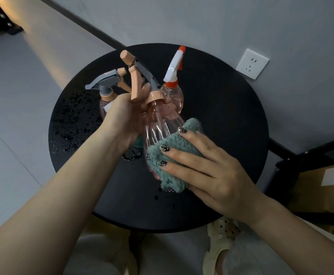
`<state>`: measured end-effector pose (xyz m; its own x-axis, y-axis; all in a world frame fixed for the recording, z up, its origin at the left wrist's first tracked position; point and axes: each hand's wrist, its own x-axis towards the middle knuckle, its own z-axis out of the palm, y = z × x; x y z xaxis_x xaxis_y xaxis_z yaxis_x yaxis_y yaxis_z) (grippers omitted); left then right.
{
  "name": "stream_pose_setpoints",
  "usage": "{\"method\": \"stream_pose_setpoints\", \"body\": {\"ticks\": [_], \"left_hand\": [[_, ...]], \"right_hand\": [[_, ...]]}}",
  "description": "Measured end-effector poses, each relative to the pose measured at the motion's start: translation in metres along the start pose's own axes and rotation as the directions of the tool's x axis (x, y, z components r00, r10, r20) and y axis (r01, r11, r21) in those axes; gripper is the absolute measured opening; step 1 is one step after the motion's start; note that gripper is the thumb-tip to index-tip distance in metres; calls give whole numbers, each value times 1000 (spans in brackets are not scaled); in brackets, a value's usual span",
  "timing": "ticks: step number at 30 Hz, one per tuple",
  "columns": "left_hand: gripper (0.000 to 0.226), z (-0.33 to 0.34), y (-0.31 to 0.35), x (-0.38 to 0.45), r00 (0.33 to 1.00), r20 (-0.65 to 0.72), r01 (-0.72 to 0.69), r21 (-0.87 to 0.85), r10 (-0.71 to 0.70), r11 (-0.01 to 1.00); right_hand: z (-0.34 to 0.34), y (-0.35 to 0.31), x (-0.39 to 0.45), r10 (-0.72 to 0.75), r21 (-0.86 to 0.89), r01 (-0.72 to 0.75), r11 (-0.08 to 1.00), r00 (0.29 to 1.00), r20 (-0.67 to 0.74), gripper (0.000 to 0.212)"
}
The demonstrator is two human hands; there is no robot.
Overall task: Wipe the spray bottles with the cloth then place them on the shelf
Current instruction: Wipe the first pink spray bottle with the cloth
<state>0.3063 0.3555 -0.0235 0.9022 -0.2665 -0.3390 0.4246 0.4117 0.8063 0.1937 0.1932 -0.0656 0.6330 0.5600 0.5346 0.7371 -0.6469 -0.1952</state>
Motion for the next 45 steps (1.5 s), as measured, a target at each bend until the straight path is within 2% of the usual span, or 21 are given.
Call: {"method": "stream_pose_setpoints", "body": {"ticks": [5, 9, 12, 13, 18, 21, 25, 28, 32, 35, 38, 41, 45], "left_hand": [[22, 0, -7, -1, 998, 37, 49, 65, -51, 997], [36, 1, -9, -1, 993, 87, 68, 150, -82, 986], [67, 3, -9, -2, 986, 114, 104, 135, -119, 985], [69, 3, -10, -2, 988, 105, 105, 117, -117, 988], [68, -7, -12, 0, 990, 65, 110, 171, -122, 979], [65, -8, -9, -1, 990, 53, 115, 190, -127, 975], [39, -11, -6, 0, 996, 11, 85, 233, -90, 969], [37, -11, -7, 0, 996, 9, 80, 290, -86, 954], [62, -9, -12, 0, 989, 47, 117, 309, -138, 944], [62, -7, -16, -1, 985, 63, 130, 332, -160, 934], [55, -7, -19, -2, 987, 55, 118, 374, -148, 920], [52, -7, -18, -3, 988, 51, 115, 392, -146, 913], [55, -7, -14, -4, 987, 7, 148, 369, -162, 918]], "right_hand": [[-2, 0, 2, -61, -119, 58, 991, 998, -18, 37], [-3, -1, 3, -87, -181, 76, 980, 995, -54, 34], [-5, -2, 6, -104, -198, 92, 976, 993, -52, 33], [-5, -2, 7, -105, -196, 94, 976, 993, -45, 34], [-5, -2, 11, -108, -178, 110, 978, 994, 21, 30], [-3, -5, 10, -163, -165, 176, 971, 983, 89, 26], [-2, -5, 6, -194, -164, 218, 962, 969, 150, 25], [-6, -1, 9, -124, -128, 137, 982, 987, 106, 26], [-9, 7, 17, 122, 37, -124, 992, 991, 45, 33], [-7, 11, 21, 326, 224, -328, 918, 944, 44, 39], [-6, 12, 25, 462, 375, -437, 817, 887, 26, 41], [-3, 10, 24, 472, 378, -441, 814, 881, 12, 42], [-4, 4, 16, 279, 206, -278, 938, 960, 25, 39]]}}
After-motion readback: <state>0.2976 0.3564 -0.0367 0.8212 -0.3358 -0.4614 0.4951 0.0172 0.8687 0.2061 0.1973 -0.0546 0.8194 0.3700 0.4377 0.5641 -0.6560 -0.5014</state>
